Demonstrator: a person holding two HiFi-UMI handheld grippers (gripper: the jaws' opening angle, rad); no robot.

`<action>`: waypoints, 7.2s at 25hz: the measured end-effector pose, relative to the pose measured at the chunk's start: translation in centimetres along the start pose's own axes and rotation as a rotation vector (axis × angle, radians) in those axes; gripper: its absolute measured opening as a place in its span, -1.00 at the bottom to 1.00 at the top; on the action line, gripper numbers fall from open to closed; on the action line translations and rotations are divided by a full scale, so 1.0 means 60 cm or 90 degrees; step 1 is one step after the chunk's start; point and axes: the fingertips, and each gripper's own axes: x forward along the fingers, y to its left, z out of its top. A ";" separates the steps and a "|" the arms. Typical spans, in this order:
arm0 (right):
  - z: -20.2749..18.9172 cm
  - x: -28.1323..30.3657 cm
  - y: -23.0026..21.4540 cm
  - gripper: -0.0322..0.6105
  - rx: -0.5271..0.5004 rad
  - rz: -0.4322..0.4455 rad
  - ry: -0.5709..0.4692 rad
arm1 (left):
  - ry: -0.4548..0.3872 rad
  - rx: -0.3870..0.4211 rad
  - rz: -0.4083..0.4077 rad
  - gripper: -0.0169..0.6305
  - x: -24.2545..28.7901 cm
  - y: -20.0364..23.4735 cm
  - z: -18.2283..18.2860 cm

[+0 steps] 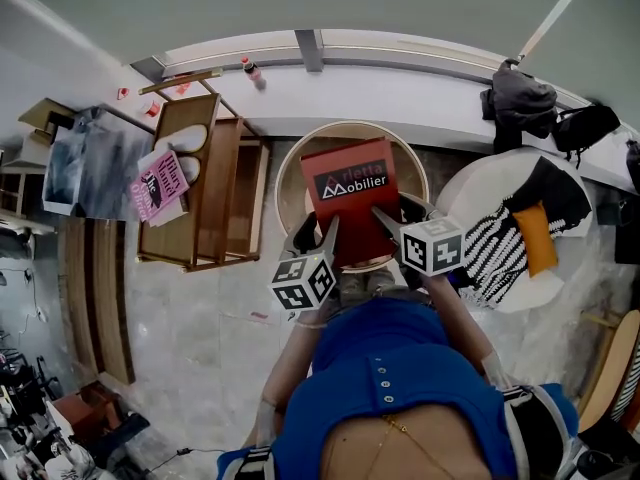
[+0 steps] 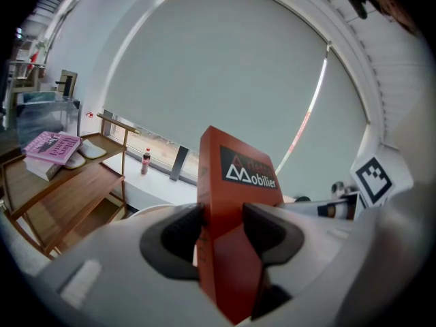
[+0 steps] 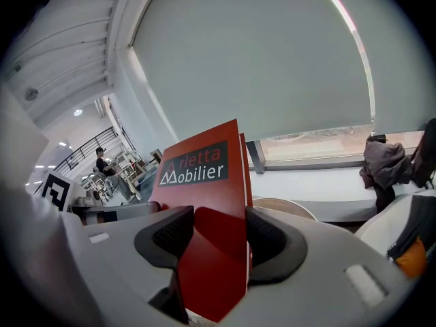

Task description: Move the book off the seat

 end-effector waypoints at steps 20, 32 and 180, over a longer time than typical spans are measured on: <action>-0.062 0.069 -0.058 -0.18 0.030 -0.014 0.061 | 0.064 -0.027 0.018 -0.36 0.073 0.041 -0.074; -0.209 0.224 -0.184 -0.17 0.085 -0.044 0.130 | 0.156 -0.045 0.012 -0.36 0.234 0.139 -0.240; 0.010 -0.013 0.097 -0.91 -0.231 0.155 -0.154 | -0.186 0.052 -0.159 -0.94 -0.016 -0.103 0.024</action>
